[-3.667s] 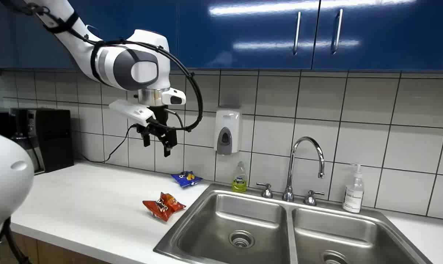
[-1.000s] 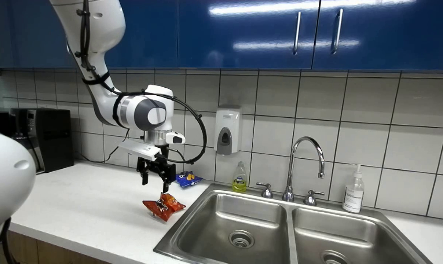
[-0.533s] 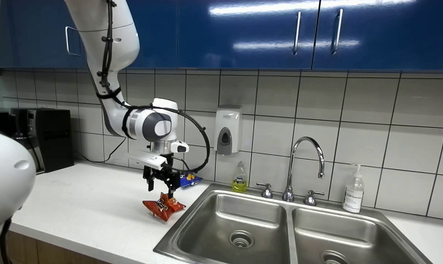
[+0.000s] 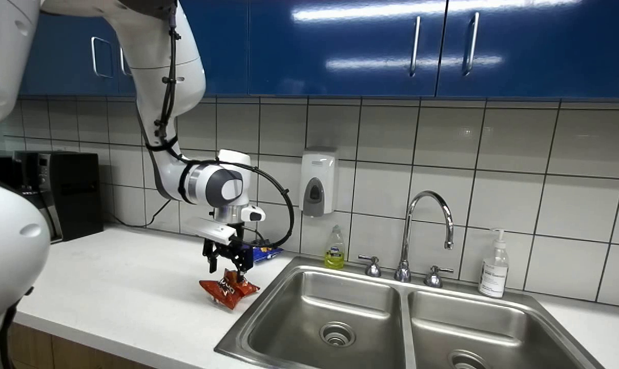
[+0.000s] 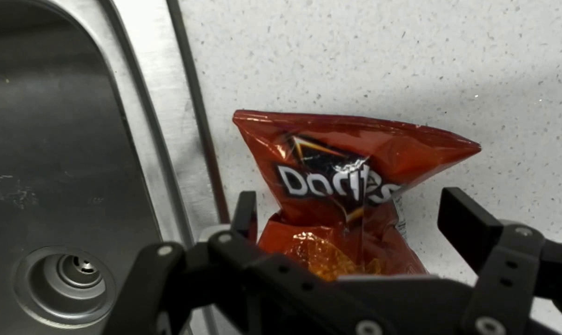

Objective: Put the Dorito packet in the sink

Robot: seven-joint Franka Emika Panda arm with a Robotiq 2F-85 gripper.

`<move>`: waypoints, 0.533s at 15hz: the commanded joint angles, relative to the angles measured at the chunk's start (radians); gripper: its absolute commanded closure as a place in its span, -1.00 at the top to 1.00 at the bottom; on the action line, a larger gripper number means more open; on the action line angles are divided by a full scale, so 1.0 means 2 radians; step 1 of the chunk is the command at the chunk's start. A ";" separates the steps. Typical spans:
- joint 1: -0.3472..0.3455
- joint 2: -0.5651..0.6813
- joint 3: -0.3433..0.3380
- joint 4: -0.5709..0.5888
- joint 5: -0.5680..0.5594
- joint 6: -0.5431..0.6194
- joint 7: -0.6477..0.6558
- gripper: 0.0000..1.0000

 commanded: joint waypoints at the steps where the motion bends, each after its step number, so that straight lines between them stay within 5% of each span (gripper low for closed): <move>1: -0.010 0.023 0.013 0.023 0.003 0.002 -0.004 1.00; 8: -0.012 0.048 0.011 0.044 -0.001 0.001 -0.002 1.00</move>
